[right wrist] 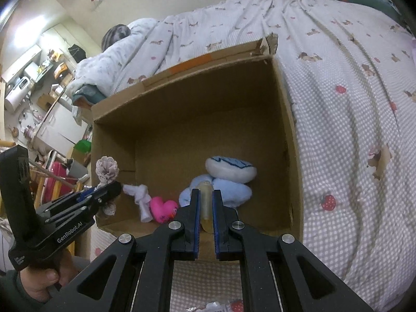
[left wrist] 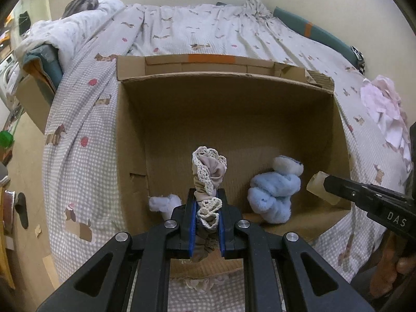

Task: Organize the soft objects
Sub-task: 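Lift and carry the scrunchie and tan item over the box with both grippers, then lower both items into the box and open both grippers, then withdraw both grippers from the box toward the remaining items on the bed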

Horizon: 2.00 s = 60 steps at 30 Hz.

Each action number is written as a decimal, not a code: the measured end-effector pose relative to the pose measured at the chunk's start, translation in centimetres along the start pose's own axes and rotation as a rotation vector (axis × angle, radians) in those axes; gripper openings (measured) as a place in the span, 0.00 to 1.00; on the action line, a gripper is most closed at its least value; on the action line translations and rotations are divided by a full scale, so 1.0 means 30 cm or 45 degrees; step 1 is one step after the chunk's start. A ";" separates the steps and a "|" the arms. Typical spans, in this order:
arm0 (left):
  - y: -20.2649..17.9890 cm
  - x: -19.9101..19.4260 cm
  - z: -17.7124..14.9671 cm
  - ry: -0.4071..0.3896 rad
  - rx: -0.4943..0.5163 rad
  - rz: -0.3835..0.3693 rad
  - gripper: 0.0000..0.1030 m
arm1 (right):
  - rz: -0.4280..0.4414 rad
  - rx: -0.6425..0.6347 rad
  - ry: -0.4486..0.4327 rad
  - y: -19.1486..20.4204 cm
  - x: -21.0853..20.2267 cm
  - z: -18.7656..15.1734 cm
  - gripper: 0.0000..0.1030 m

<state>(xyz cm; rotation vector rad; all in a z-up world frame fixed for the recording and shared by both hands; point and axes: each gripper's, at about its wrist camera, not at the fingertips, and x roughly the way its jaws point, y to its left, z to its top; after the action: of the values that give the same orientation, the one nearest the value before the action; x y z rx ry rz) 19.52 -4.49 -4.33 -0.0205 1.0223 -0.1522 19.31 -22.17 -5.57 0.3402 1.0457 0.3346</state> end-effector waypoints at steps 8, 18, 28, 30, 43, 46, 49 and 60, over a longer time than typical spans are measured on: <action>-0.013 0.016 0.004 0.019 0.009 -0.004 0.12 | -0.040 -0.005 0.028 -0.007 0.023 0.002 0.09; -0.012 0.011 0.005 0.016 0.006 -0.022 0.14 | -0.060 0.022 0.039 -0.029 0.037 0.004 0.10; -0.038 -0.022 0.008 -0.031 0.040 -0.051 0.35 | -0.056 0.049 0.012 -0.046 0.027 0.009 0.10; -0.039 -0.030 0.011 -0.043 0.038 -0.058 0.38 | -0.054 0.053 0.006 -0.047 0.025 0.009 0.10; -0.030 -0.070 0.034 -0.108 0.017 -0.023 0.82 | -0.047 0.106 -0.172 -0.051 -0.046 0.036 0.84; -0.023 -0.071 0.034 -0.112 0.007 -0.009 0.82 | -0.044 0.120 -0.155 -0.056 -0.038 0.038 0.84; -0.012 -0.062 0.037 -0.094 -0.017 -0.011 0.82 | -0.047 0.120 -0.143 -0.054 -0.032 0.038 0.84; 0.003 -0.076 0.032 -0.094 -0.034 -0.007 0.82 | -0.060 0.141 -0.145 -0.057 -0.042 0.028 0.84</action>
<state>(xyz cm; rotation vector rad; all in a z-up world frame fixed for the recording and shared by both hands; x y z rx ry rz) 19.18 -4.16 -1.90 -0.0528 0.9507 -0.1419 19.64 -24.34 -4.94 0.4284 0.9611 0.2126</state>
